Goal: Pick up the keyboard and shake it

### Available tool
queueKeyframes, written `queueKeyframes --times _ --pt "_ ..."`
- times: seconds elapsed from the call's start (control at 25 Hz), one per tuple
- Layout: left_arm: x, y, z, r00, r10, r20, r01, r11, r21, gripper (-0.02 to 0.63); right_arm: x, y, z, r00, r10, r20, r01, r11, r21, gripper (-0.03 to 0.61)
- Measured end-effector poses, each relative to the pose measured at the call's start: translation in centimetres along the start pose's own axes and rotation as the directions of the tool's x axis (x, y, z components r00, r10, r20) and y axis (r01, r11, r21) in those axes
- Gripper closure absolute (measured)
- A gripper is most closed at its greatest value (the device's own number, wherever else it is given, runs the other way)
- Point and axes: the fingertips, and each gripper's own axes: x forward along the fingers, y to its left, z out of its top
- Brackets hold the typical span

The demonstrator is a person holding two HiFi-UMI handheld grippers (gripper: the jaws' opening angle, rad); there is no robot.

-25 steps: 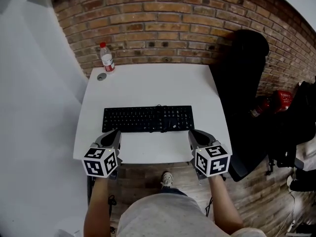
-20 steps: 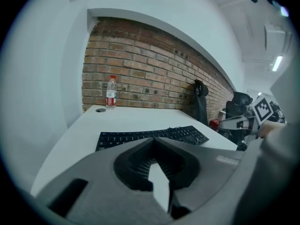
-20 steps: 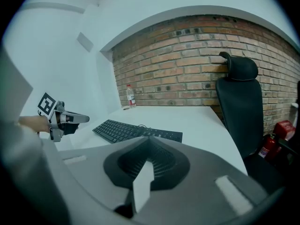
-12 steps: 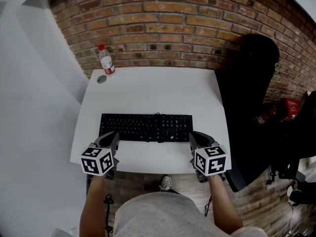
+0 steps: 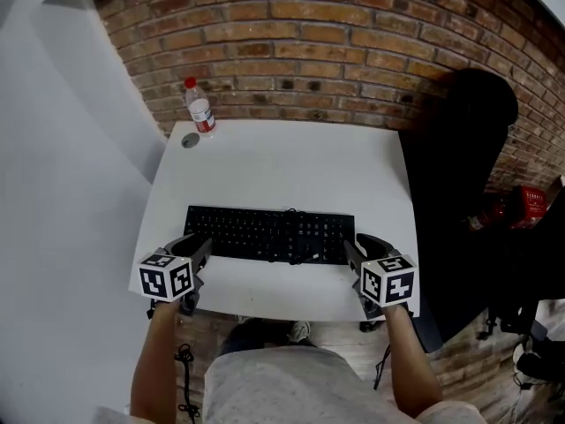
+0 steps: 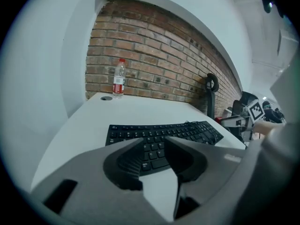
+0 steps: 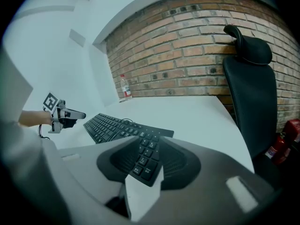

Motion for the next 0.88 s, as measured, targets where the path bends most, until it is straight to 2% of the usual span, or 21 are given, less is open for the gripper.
queueKeyframes --times 0.36,0.6,0.88 --pt "2.0 5.4 0.0 0.998 -0.007 -0.065 0.006 1.000 -0.013 0.386 2.9 -1.4 -0.2 0.998 -0.031 -0.046 0.035 0.995 0.095 0.347" --pt "3.4 7.5 0.2 0.993 -0.040 -0.111 0.036 0.999 -0.040 0.284 4.7 -2.2 -0.2 0.995 -0.037 -0.088 0.053 0.982 0.181 0.279" --pt "4.6 8.3 0.6 0.979 -0.113 -0.171 0.103 0.993 -0.065 0.238 6.9 -1.6 -0.6 0.989 0.001 -0.150 0.039 0.964 0.263 0.173"
